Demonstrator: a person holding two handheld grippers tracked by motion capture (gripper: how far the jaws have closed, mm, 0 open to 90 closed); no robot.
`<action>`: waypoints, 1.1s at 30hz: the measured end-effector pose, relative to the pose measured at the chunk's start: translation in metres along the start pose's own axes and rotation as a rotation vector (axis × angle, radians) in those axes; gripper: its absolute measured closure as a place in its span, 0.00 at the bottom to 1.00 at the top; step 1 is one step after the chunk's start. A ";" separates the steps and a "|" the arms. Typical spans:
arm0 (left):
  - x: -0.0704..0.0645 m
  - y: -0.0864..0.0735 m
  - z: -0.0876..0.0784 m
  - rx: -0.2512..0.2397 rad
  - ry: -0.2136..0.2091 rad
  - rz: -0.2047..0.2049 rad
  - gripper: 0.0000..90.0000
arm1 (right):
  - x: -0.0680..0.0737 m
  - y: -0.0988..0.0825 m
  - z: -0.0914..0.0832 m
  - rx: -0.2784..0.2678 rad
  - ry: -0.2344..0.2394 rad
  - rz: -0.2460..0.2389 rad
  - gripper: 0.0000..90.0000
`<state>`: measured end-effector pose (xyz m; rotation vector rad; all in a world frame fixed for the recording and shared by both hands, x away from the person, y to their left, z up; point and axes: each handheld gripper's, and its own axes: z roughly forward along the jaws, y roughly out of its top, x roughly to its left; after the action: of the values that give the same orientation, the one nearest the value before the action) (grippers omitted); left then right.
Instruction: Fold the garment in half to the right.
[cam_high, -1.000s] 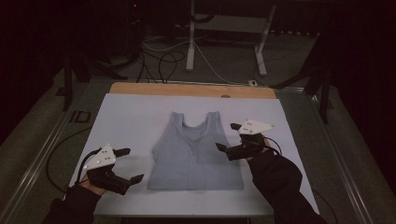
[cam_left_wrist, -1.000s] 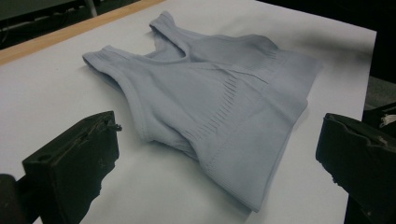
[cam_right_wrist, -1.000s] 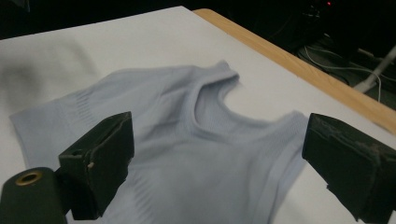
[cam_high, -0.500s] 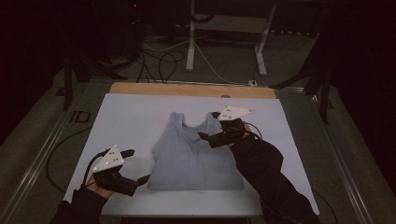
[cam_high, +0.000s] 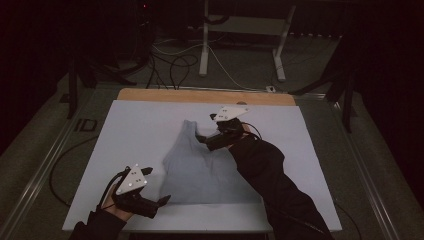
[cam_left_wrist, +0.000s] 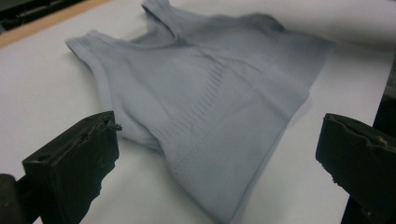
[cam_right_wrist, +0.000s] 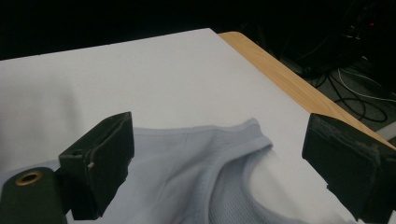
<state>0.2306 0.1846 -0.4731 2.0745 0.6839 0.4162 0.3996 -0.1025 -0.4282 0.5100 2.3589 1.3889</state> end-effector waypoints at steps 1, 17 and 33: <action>0.000 -0.001 0.002 0.010 -0.005 -0.001 0.01 | 0.000 0.000 0.000 0.000 0.000 0.000 0.10; 0.010 -0.017 0.026 0.112 0.006 -0.090 0.01 | -0.007 0.015 0.060 0.046 0.038 0.011 0.10; 0.013 -0.026 0.040 0.216 -0.038 -0.087 0.11 | -0.023 0.011 0.103 0.119 0.042 0.040 0.10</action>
<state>0.2538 0.1781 -0.5163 2.2390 0.8240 0.2624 0.4700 -0.0308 -0.4629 0.5683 2.4892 1.2931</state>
